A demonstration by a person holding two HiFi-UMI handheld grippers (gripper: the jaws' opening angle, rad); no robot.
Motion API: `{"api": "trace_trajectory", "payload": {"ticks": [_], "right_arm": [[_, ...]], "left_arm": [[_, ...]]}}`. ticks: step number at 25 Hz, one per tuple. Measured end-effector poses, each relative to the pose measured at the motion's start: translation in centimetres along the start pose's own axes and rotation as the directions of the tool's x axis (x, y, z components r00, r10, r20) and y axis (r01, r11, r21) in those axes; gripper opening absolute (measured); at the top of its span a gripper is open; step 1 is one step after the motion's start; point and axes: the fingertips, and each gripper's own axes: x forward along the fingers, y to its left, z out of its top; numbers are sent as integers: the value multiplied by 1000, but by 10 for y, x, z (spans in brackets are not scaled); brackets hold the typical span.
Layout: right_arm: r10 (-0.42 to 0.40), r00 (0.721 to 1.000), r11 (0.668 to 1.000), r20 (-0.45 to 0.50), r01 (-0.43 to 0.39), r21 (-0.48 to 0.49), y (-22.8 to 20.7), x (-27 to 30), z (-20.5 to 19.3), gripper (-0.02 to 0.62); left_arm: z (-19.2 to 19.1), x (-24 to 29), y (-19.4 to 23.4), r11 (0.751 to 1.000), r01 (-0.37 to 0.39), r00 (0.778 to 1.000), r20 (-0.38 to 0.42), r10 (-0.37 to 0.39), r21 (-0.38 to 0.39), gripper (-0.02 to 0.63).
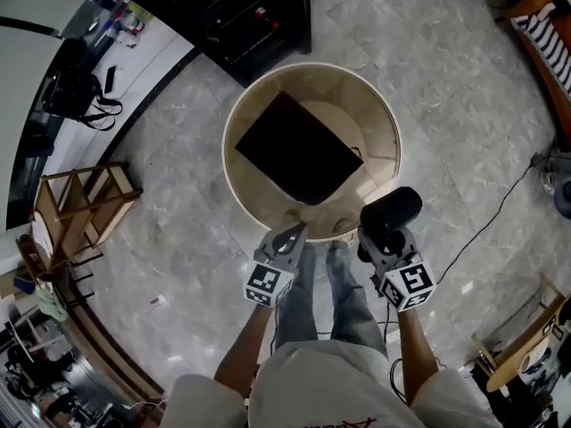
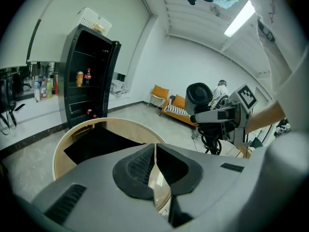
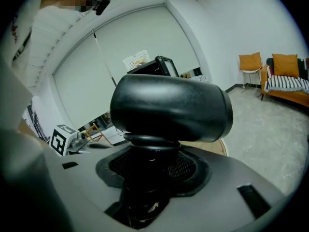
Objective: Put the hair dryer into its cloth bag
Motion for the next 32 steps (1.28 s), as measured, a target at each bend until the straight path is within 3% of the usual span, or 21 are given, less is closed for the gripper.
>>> {"api": "trace_trajectory", "payload": {"ticks": [3, 10, 12, 14, 16, 19, 24, 25, 29, 32], "right_arm": [[21, 999, 1000, -24, -21, 6, -1, 5, -30, 206], [54, 995, 999, -81, -54, -1, -16, 14, -86, 206], [54, 992, 998, -111, -55, -1, -19, 14, -98, 207], [51, 991, 999, -126, -53, -8, -25, 17, -108, 206], [47, 990, 999, -134, -49, -9, -29, 19, -114, 207], [44, 991, 999, -128, -44, -2, -33, 22, -117, 206], [54, 993, 999, -102, -53, 7, -36, 29, -117, 206], [60, 993, 998, -103, -59, 6, -36, 30, -119, 207], [71, 989, 997, -127, -73, -12, -34, 31, -125, 206], [76, 988, 997, -133, -78, -9, -34, 32, -127, 207]], "left_arm": [[-29, 16, 5, 1000, -1, 1000, -27, 2, 26, 32], [-100, 70, 23, 982, -22, 986, -158, 52, 188, 36], [-116, 87, 27, 973, -25, 977, -199, 73, 231, 137], [-125, 105, 32, 958, -18, 970, -229, 87, 287, 178], [-134, 121, 35, 922, -15, 957, -261, 125, 388, 190], [-144, 135, 42, 824, -31, 927, -291, 235, 566, 195], [-143, 147, 45, 689, -23, 902, -283, 327, 724, 195], [-145, 149, 47, 675, -16, 897, -287, 335, 737, 195], [-142, 148, 49, 683, -34, 904, -269, 332, 730, 136], [-134, 146, 51, 725, -67, 911, -254, 325, 686, 74]]}}
